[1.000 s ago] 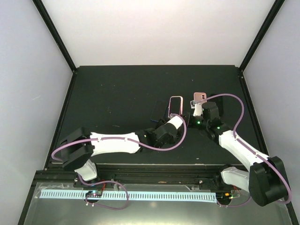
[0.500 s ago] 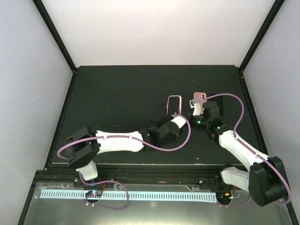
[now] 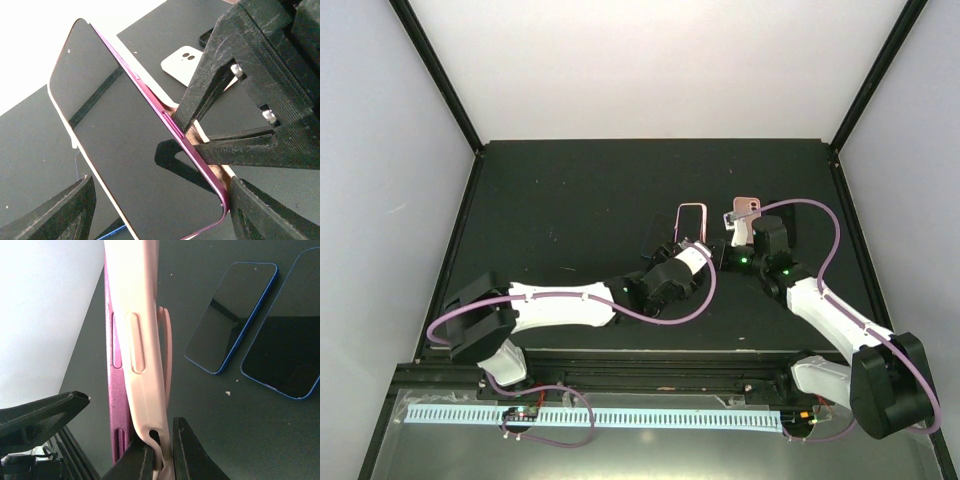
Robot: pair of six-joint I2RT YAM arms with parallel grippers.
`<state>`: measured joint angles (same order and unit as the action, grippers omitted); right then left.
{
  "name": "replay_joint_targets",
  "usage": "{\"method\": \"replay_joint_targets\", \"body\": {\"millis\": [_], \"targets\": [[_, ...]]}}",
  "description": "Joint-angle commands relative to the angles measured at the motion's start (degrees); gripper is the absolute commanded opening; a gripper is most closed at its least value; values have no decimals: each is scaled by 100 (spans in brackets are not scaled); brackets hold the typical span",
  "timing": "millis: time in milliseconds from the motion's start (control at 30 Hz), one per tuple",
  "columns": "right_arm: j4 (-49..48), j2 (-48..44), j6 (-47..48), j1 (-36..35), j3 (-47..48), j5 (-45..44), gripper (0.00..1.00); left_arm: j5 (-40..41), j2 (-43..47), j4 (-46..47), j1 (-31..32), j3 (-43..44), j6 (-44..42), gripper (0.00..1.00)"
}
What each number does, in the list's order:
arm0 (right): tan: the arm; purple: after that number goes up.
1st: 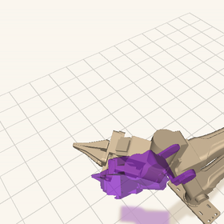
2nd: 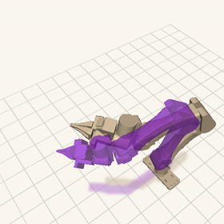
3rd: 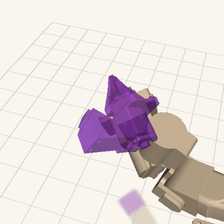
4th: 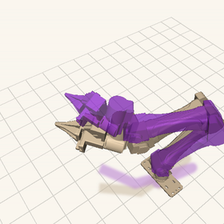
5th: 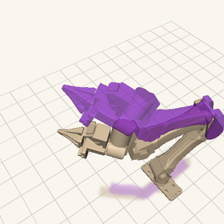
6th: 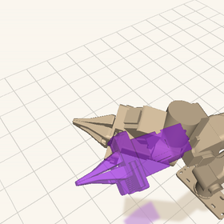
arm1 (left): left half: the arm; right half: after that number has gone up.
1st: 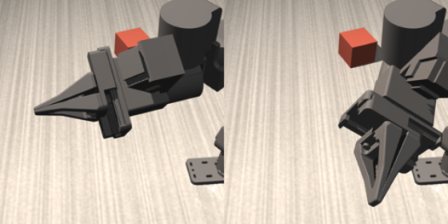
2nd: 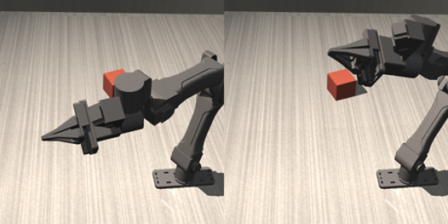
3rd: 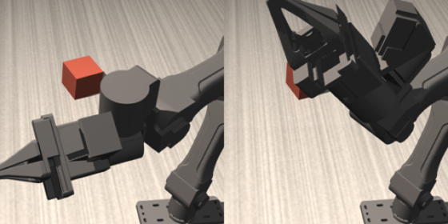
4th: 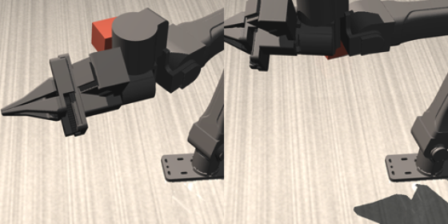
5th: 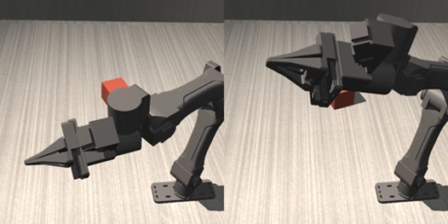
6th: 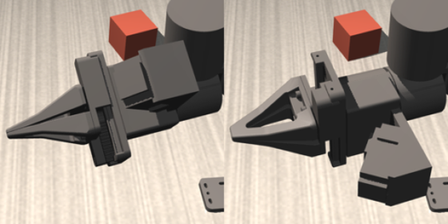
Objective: Take the phone out of the phone case
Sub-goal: Remove the phone case from the phone.
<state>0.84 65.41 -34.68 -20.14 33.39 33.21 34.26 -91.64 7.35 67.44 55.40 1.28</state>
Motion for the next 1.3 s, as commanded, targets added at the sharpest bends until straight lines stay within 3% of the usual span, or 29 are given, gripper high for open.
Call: {"method": "replay_joint_targets", "body": {"millis": [0, 167, 367, 500, 767, 1033, 1267], "targets": [[-281, -51, 45, 28, 72, 185, 1, 396, -179, 34, -119, 324, -194, 74], [-353, -6, -52, 39, 74, 513, 1, 1212, -491, -234, -77, 576, -738, 72], [-511, -61, -243, 84, 25, 859, 1, 2430, -708, 242, -52, 270, -1648, 70], [-563, -51, -255, 89, 1, 914, 1, 2803, -686, 475, -73, 99, -1923, 59], [-513, -11, -173, 89, 25, 827, 1, 2701, -632, 382, -73, 252, -1873, 28], [-379, -55, 136, 90, 45, 419, 1, 2561, -449, 81, -61, 382, -1448, 5], [-281, -63, 399, 98, 70, -38, 1, 2090, 87, -270, -57, 165, -798, 1]]}}
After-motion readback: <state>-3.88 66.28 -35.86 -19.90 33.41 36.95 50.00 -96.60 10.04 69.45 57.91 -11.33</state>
